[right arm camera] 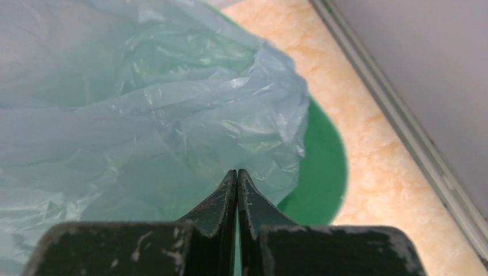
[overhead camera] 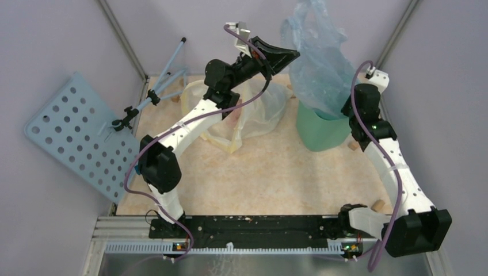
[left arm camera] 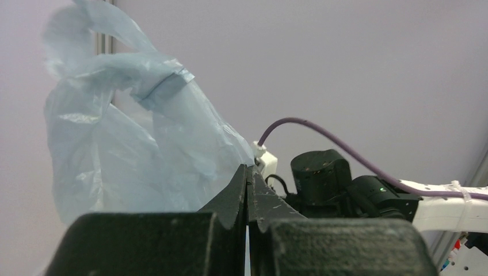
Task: Put the trash bags into the trash bin
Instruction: Place the trash bag in the trash bin.
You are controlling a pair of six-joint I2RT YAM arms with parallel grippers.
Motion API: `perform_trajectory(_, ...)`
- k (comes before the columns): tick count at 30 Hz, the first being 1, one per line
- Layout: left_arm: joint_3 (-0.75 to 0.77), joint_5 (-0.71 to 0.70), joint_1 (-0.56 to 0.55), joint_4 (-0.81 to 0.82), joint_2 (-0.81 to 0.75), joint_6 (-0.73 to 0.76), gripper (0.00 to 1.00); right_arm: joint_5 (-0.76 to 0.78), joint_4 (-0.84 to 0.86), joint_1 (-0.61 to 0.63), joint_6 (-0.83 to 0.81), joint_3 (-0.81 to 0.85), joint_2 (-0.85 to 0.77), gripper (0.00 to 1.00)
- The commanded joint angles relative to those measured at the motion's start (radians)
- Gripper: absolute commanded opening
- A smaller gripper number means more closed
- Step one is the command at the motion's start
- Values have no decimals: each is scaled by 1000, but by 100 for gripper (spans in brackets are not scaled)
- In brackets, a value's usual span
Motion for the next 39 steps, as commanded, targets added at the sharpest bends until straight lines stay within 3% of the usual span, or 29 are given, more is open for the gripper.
perform_trajectory(1, 43, -31, -15, -17, 27, 41, 0, 79, 82, -4, -51, 65, -125, 0)
perform_trajectory(6, 52, -44, -17, -23, 48, 31, 0, 9, 43, -5, -107, 195, -82, 0)
perform_trajectory(12, -15, -60, -18, -14, -1, 22, 0, -319, 117, -4, -139, 262, -27, 0)
perform_trajectory(15, -75, -102, -17, -10, -49, 38, 0, -258, 123, -4, -102, 288, 39, 0)
perform_trajectory(20, -95, -91, -17, -39, -80, 50, 0, 24, 12, -4, -123, 395, 199, 0)
perform_trajectory(25, -148, -70, -21, 12, -79, 10, 0, -32, -153, -3, -87, 456, 303, 0)
perform_trajectory(30, -157, -63, -21, 3, -82, 17, 0, 21, -390, -25, 11, 485, 375, 0)
perform_trajectory(34, -159, -60, -23, 14, -58, -2, 0, -72, -348, -79, 52, 399, 391, 0)
perform_trajectory(39, -161, -68, -24, 19, -16, -8, 0, -12, -313, -91, 109, 379, 439, 0)
